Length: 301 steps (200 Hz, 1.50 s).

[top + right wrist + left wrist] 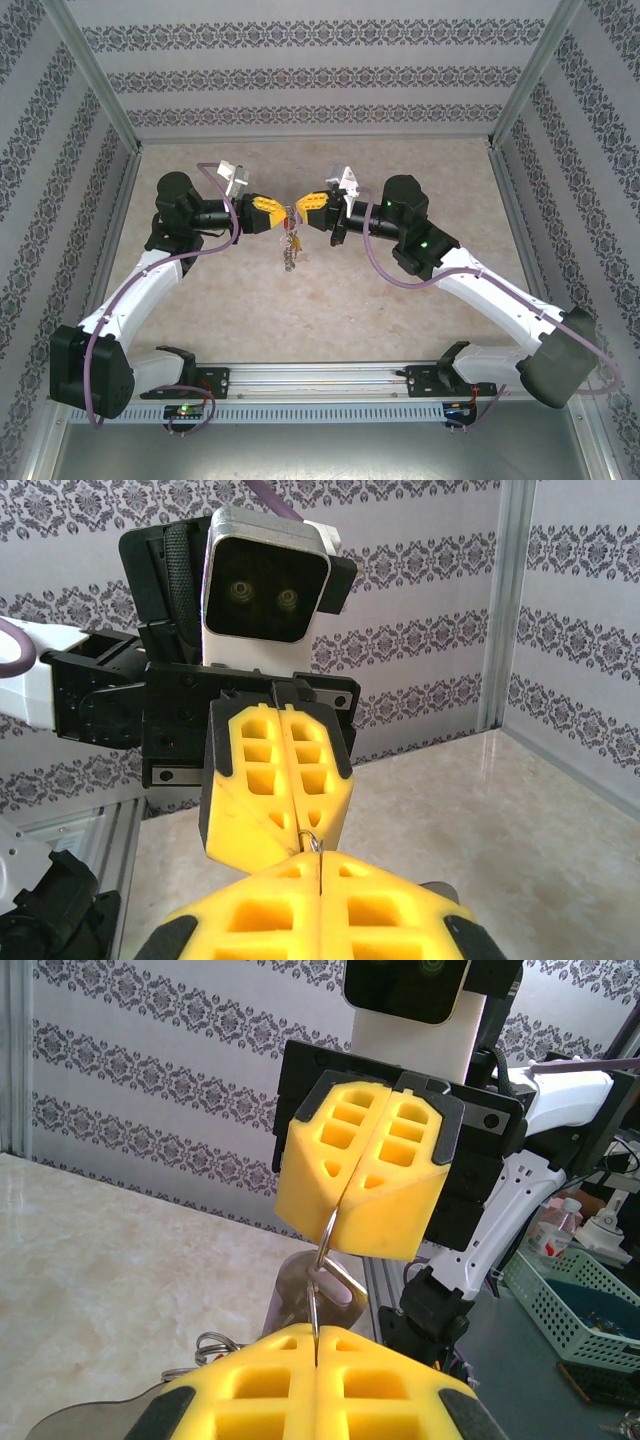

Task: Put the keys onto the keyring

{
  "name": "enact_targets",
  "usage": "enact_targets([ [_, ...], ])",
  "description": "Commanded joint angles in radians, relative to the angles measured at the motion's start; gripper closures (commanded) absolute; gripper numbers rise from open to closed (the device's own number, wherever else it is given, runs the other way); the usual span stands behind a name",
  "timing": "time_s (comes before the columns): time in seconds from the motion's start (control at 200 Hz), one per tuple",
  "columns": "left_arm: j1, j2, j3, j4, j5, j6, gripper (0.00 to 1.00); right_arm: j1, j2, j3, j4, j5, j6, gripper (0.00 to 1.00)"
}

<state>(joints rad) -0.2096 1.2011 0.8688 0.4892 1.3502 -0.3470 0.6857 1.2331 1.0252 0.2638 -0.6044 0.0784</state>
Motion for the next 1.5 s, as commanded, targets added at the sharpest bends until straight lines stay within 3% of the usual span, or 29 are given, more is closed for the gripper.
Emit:
enact_targets([
  [0.0, -0.007, -0.033, 0.030, 0.007, 0.006, 0.017, 1.00, 0.010, -0.017, -0.004, 0.010, 0.004, -0.013, 1.00],
  [0.505, -0.008, -0.034, 0.031, 0.008, 0.005, 0.014, 1.00, 0.012, 0.020, 0.007, 0.018, -0.063, 0.011, 1.00],
  [1.499, -0.008, -0.036, 0.031, 0.003, 0.007, 0.019, 1.00, -0.001, -0.035, -0.055, 0.060, 0.001, 0.029, 1.00],
])
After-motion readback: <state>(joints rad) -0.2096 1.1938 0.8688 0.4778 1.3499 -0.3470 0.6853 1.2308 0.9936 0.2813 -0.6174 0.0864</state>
